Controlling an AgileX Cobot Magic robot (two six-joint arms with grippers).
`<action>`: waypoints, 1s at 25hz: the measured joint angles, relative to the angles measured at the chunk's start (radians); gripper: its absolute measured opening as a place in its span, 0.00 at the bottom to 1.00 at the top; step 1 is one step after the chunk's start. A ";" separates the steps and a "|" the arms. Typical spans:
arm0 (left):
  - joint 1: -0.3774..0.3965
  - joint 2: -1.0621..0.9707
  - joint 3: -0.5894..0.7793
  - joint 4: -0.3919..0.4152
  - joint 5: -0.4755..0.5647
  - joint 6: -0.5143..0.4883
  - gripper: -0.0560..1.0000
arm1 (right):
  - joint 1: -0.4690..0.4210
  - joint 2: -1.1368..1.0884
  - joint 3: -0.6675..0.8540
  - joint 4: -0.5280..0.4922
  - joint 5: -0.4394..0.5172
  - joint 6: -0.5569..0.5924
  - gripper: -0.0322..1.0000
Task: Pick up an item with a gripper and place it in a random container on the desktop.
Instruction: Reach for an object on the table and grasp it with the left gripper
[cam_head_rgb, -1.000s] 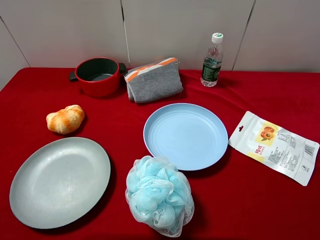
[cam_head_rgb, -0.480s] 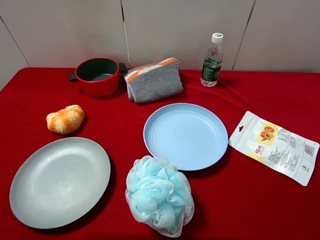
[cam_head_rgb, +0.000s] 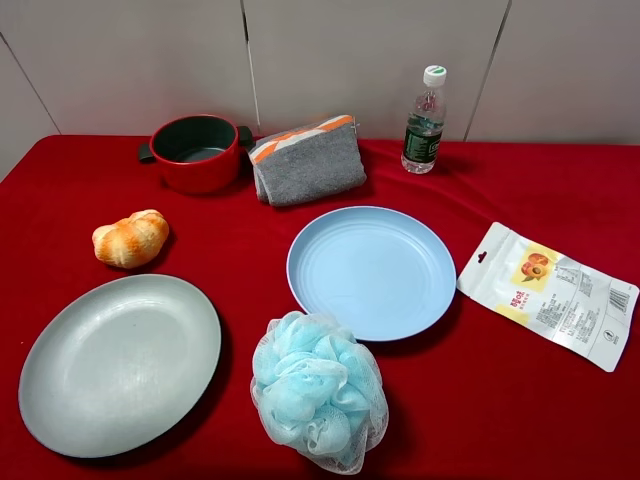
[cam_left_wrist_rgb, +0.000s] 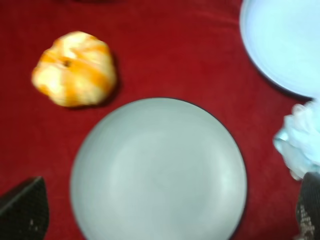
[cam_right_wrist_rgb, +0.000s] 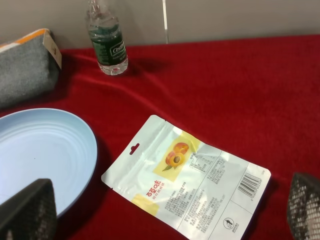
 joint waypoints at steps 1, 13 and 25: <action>-0.022 0.021 0.000 -0.001 -0.003 0.002 1.00 | 0.000 0.000 0.000 0.000 0.000 0.000 0.70; -0.263 0.280 0.000 -0.004 -0.083 0.005 1.00 | 0.000 0.000 0.000 0.000 0.000 0.000 0.70; -0.457 0.426 -0.036 -0.012 -0.152 0.005 1.00 | 0.000 0.000 0.000 0.000 0.000 0.000 0.70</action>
